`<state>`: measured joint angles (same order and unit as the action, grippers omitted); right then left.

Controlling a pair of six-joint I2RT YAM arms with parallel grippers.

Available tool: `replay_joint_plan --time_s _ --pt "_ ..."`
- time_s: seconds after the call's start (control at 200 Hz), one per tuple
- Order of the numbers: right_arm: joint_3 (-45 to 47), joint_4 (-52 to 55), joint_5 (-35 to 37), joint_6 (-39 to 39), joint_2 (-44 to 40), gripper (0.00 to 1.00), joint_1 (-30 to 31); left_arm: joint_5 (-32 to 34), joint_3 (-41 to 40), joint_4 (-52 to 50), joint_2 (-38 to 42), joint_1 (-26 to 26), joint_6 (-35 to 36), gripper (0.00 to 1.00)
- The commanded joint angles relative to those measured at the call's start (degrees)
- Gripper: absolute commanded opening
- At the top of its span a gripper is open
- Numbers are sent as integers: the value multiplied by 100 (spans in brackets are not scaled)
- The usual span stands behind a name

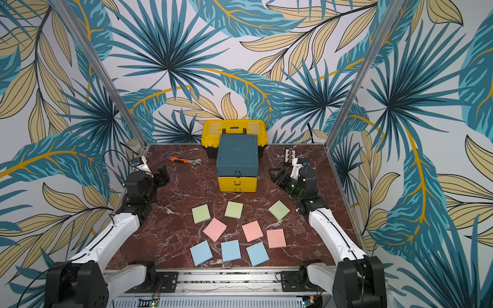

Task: Please put the sticky notes in the drawer by color
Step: Open the drawer in the storage box.

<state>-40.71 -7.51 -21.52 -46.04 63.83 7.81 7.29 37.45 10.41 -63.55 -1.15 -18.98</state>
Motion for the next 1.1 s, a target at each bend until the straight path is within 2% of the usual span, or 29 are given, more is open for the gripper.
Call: replay_joint_plan --time_s 0.0,0.055,0.11,0.22,0.31,0.401,0.516,0.616,0.631,0.656,0.716,0.766,0.821,0.966,1.097 --pt "358 32 306 -338 -413 73 321 -535 -24 -591 98 -122 -180 30" --pt "514 -3 489 -566 -581 72 496 -506 140 -989 52 -157 -244 11" --pt "619 -74 696 -736 -705 71 719 -552 298 -1346 -5 -170 -284 0" --pt "609 -148 1030 -880 -770 68 1211 -1055 441 -1606 26 -167 -369 0" --pt "617 -417 1149 -1050 -655 67 1497 -938 322 -1708 95 -174 -992 0" --pt "634 -694 1255 -1287 -480 60 1722 -1210 53 -1337 206 -161 -1159 0" --pt "550 -859 1443 -1310 -230 57 2042 -1726 -95 -1067 222 -158 -1266 0" --pt "495 -935 1638 -1242 -87 61 2312 -1782 130 -1573 169 -180 -1256 0" --pt "486 -926 1661 -1228 -76 65 2345 -1779 150 -1604 172 -190 -1237 3" --pt "463 -902 1722 -1200 -51 71 2378 -1777 157 -1641 169 -201 -1223 15" --pt "433 -827 1871 -1122 -33 75 2480 -1720 157 -1715 216 -233 -1236 52" --pt "428 -779 1965 -1083 -29 80 2529 -1693 162 -1788 269 -256 -1227 63" --pt "456 -780 2086 -1093 -52 87 2556 -1643 182 -1891 323 -280 -1256 70" --pt "620 -1076 2323 -1386 5 85 2575 -1718 234 -2002 433 -383 -1360 86" --pt "653 -1614 2304 -1736 280 80 2578 -1793 232 -2001 583 -490 -1422 86"
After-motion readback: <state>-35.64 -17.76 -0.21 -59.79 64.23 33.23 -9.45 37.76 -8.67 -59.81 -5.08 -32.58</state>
